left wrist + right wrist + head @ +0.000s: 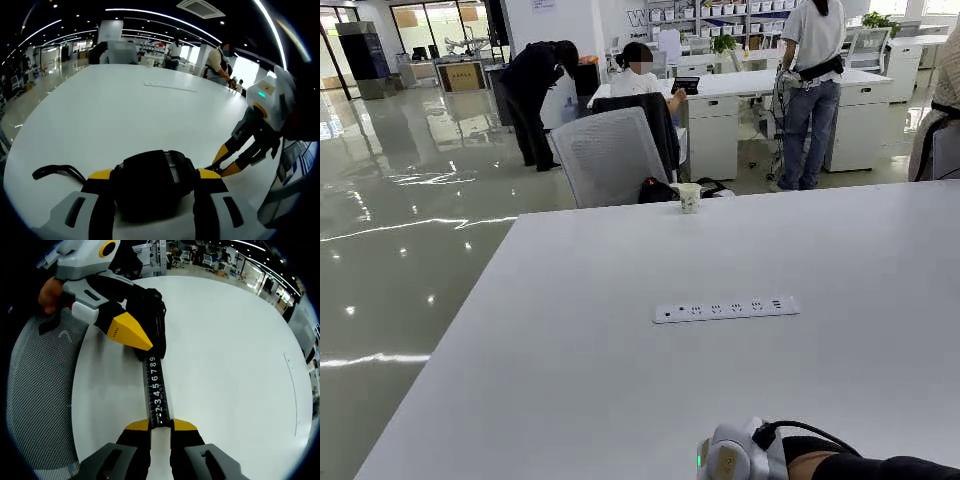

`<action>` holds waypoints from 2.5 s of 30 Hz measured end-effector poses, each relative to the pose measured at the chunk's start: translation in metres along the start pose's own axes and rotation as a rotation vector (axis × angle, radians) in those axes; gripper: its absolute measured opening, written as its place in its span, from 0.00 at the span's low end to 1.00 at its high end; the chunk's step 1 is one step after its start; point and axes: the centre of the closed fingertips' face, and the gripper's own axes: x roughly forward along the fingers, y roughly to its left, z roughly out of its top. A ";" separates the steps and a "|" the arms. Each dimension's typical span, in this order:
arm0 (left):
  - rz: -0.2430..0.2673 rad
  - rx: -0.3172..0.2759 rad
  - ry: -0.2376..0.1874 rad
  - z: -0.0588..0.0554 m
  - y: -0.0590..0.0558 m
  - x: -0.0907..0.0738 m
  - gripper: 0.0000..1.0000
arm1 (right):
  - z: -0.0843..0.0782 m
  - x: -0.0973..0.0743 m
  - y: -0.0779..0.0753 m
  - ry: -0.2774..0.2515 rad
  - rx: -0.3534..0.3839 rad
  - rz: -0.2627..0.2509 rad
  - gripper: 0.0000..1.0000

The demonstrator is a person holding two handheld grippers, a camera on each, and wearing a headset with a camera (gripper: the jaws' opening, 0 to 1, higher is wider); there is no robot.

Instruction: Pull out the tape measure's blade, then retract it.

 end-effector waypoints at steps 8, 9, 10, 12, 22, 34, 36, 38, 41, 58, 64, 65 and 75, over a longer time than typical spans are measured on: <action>-0.001 0.000 0.000 0.000 0.000 0.000 0.58 | 0.003 0.001 0.001 -0.004 0.000 0.002 0.10; 0.000 0.000 0.000 0.000 0.000 0.000 0.58 | 0.003 0.001 0.000 -0.005 0.001 0.004 0.10; 0.000 0.000 0.000 0.000 0.000 0.000 0.58 | 0.003 0.002 0.001 -0.004 0.000 0.005 0.10; 0.001 0.000 0.000 0.000 0.000 -0.001 0.58 | 0.005 0.002 0.001 -0.002 0.000 0.007 0.10; -0.001 -0.001 0.003 0.000 0.001 -0.001 0.58 | 0.010 0.004 0.002 -0.004 0.001 0.009 0.11; 0.000 0.002 0.007 -0.001 0.000 0.000 0.58 | 0.013 0.005 0.003 -0.001 0.011 0.003 0.11; 0.000 0.002 0.007 -0.001 0.000 -0.001 0.58 | 0.014 0.005 0.002 -0.002 0.018 0.003 0.11; -0.001 0.002 0.007 -0.001 0.000 -0.001 0.58 | 0.014 0.006 0.002 -0.004 0.019 0.004 0.11; -0.001 0.002 0.007 -0.001 0.000 -0.002 0.58 | 0.015 0.006 0.003 -0.004 0.018 0.004 0.11; 0.000 0.004 0.006 -0.001 -0.001 -0.001 0.58 | 0.022 0.009 0.004 -0.059 0.035 0.009 0.10; 0.001 0.005 0.007 -0.001 0.000 -0.001 0.58 | 0.025 0.010 0.005 -0.081 0.001 -0.005 0.10; 0.000 0.005 0.006 -0.001 0.000 0.000 0.58 | 0.026 0.010 0.004 -0.086 0.007 -0.004 0.10; -0.001 0.003 0.008 -0.001 0.000 0.000 0.58 | 0.029 0.011 0.004 -0.084 0.029 0.002 0.10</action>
